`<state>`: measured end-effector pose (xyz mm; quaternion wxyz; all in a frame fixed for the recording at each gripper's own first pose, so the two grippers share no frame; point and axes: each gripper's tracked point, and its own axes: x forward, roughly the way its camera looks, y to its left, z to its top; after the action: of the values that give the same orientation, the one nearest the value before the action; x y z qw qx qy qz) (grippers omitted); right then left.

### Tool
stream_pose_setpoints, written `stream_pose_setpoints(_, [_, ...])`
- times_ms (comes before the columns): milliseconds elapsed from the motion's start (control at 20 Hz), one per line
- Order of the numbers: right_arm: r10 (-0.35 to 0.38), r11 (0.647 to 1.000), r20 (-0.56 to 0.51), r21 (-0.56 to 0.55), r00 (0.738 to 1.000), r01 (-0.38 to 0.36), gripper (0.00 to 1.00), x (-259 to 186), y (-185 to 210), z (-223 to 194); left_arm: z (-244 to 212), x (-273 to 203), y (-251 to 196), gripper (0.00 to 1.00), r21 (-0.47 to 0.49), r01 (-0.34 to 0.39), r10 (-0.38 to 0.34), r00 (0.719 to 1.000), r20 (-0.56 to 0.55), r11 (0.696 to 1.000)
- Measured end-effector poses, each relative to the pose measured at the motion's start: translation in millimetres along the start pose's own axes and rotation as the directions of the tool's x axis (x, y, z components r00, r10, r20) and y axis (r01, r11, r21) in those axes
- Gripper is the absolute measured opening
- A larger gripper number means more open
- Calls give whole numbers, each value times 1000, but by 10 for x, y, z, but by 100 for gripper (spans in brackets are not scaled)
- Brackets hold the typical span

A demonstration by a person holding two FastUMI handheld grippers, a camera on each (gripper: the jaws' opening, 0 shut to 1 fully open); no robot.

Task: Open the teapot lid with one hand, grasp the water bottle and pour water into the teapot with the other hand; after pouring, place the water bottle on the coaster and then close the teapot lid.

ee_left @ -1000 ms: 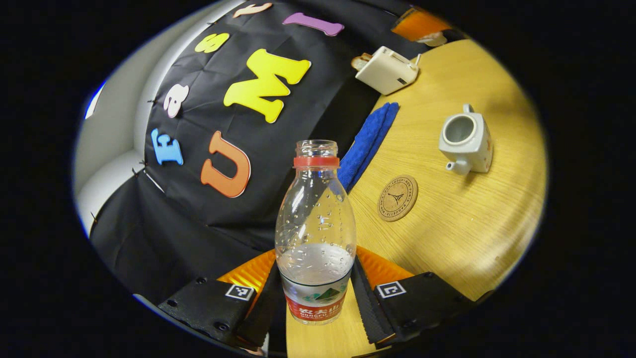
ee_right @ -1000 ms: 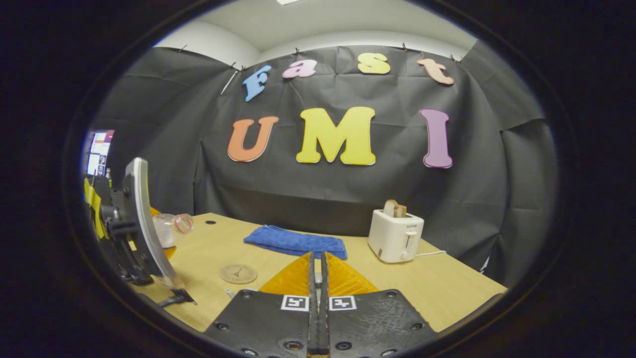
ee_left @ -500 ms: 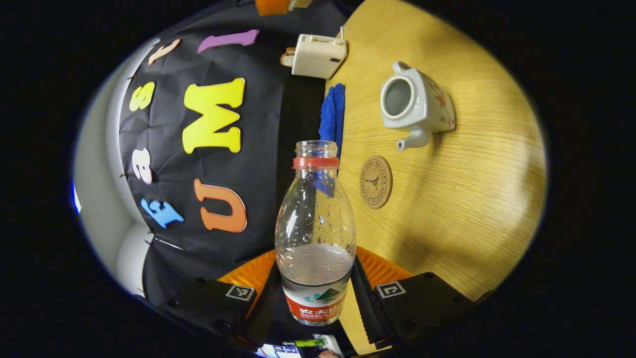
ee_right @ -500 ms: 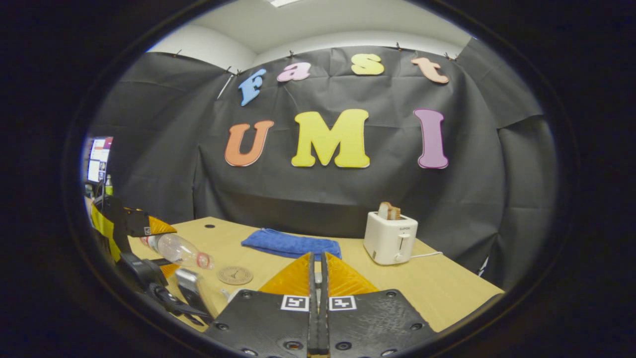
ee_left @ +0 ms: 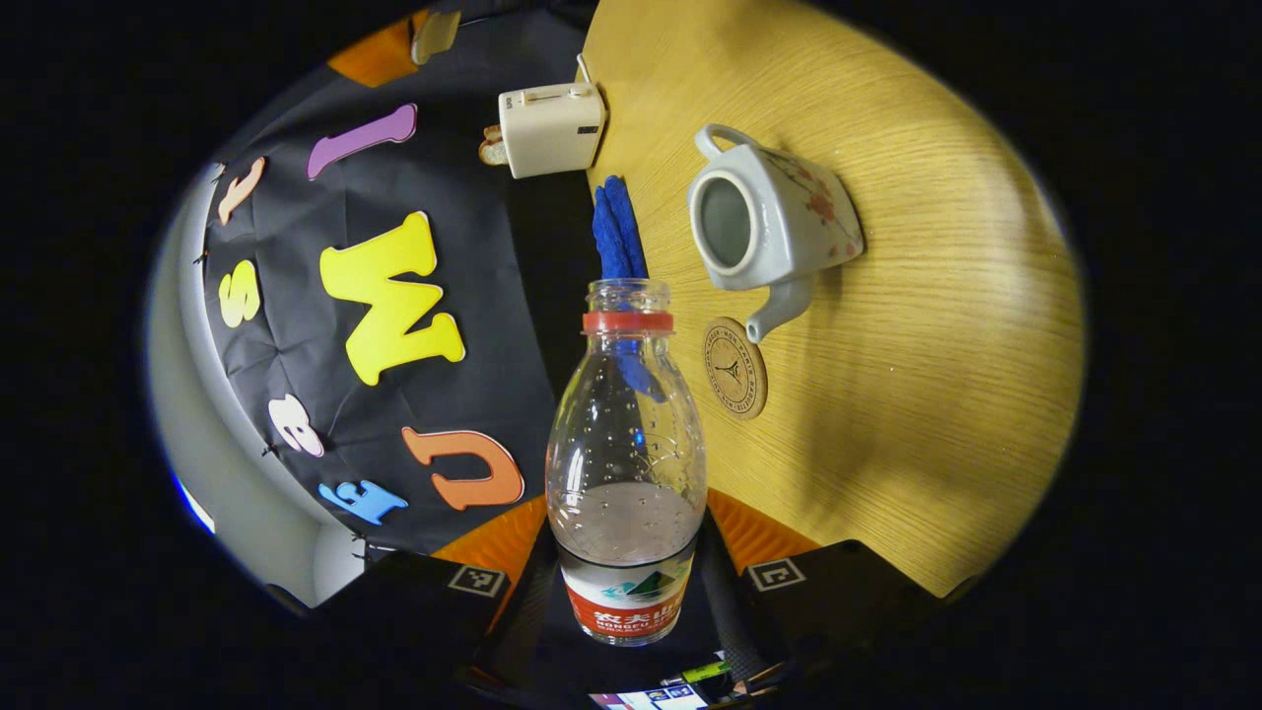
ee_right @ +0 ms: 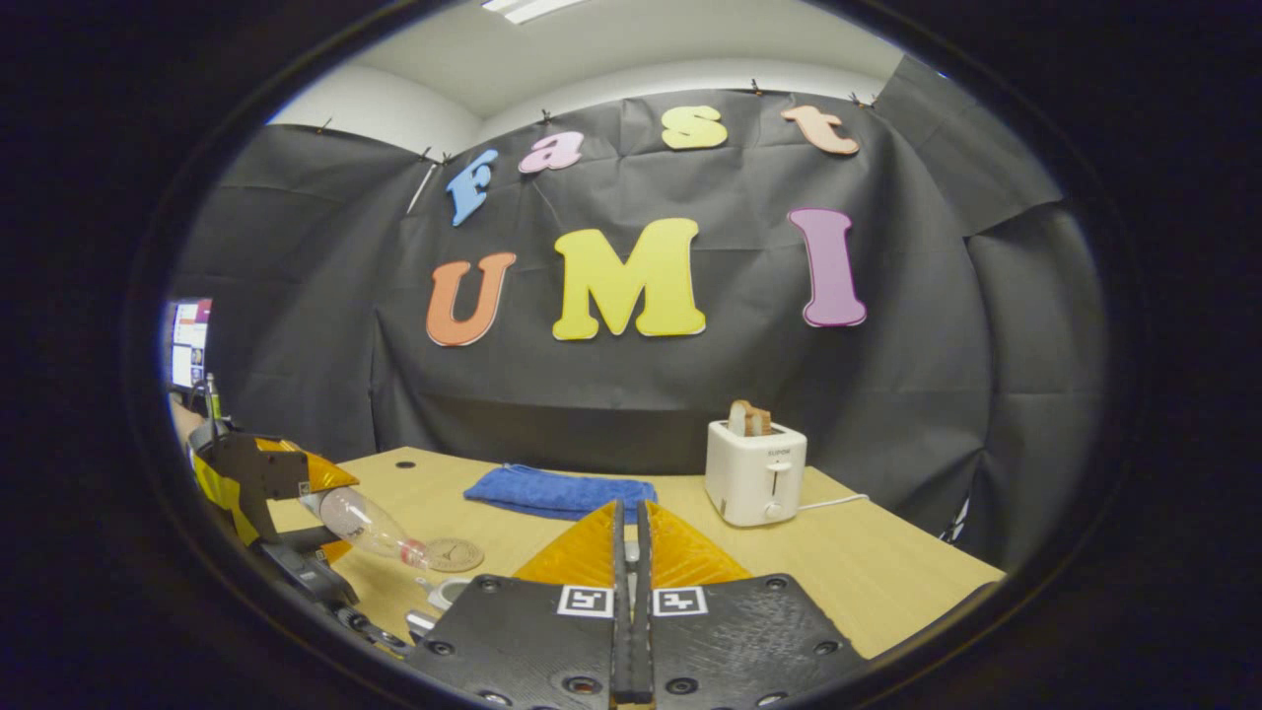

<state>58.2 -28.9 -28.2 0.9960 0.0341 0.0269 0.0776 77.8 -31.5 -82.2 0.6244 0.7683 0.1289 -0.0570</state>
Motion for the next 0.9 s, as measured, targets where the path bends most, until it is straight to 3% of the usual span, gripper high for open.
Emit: stream_pose_setpoints(900, [-7, 1000, 5, 6, 1000, 7, 0, -6, -90, 12, 97, 6, 113, 74, 179, -34, 40, 999, -31, 983])
